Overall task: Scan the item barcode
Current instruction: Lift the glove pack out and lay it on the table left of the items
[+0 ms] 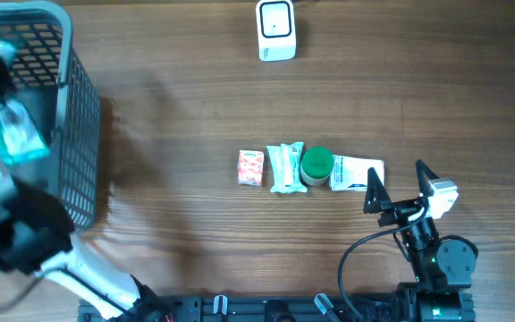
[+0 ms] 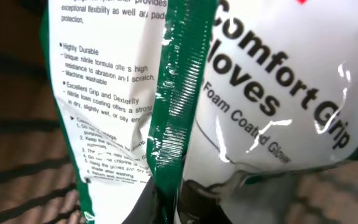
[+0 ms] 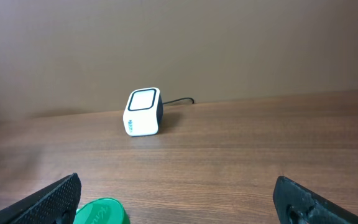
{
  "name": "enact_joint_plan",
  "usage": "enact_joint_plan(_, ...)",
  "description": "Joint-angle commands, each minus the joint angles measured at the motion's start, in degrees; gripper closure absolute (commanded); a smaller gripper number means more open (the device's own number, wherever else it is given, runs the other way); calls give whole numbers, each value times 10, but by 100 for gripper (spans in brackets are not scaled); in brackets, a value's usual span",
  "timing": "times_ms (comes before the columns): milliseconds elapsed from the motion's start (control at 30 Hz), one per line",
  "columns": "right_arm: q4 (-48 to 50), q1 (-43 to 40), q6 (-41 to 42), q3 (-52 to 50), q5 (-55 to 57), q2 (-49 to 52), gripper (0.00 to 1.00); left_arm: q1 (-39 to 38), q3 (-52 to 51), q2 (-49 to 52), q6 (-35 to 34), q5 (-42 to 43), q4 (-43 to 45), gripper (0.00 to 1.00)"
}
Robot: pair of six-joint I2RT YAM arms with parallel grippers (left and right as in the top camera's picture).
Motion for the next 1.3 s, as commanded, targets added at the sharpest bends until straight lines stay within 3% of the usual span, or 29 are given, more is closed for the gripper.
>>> enact_joint_plan(0, 1, 3, 4, 0, 6, -2, 0, -3, 39, -142, -19, 166, 18, 96)
enact_joint_plan(133, 1, 3, 4, 0, 6, -2, 0, -13, 39, -272, -73, 403, 60, 96)
enact_joint_plan(200, 1, 3, 4, 0, 6, -2, 0, -41, 39, -315, -73, 473, 57, 96)
enact_joint_plan(267, 1, 3, 4, -1, 6, -2, 0, -106, 39, -347, -66, 466, 10, 96)
enact_joint_plan(400, 1, 3, 4, 0, 6, -2, 0, -252, 12, -341, -71, 373, -143, 96)
enact_joint_plan(500, 1, 3, 4, 0, 6, -2, 0, -335, -71, -321, -132, 312, -165, 96)
enact_joint_plan(633, 1, 3, 4, 0, 6, -2, 0, -403, -240, -280, -390, 116, -96, 96)
enact_joint_plan(767, 1, 3, 4, 0, 6, -2, 0, -416, -354, -223, -739, 107, -11, 96)
enact_joint_plan(833, 1, 3, 4, 0, 6, -2, 0, -423, -379, -185, -980, 107, -8, 96)
enact_joint_plan(900, 1, 3, 4, 0, 6, -2, 0, -434, -381, -157, -1075, 107, -6, 96)
enact_joint_plan(967, 1, 3, 4, -1, 6, -2, 1, -446, -381, -140, -1107, 107, -7, 95)
enact_joint_plan(1000, 1, 3, 4, 0, 6, -2, 0, -453, -381, -133, -1123, 108, -5, 61)
enact_joint_plan(1033, 1, 3, 4, 0, 6, -2, 0, -461, -381, -131, -1124, 110, 5, 0)
enact_joint_plan(1167, 1, 3, 4, 0, 6, -2, 0, -469, -381, -132, -1113, 176, 21, 0)
enact_joint_plan(1267, 1, 3, 4, 0, 6, -2, 0, -469, -374, -138, -1103, 176, 19, 0)
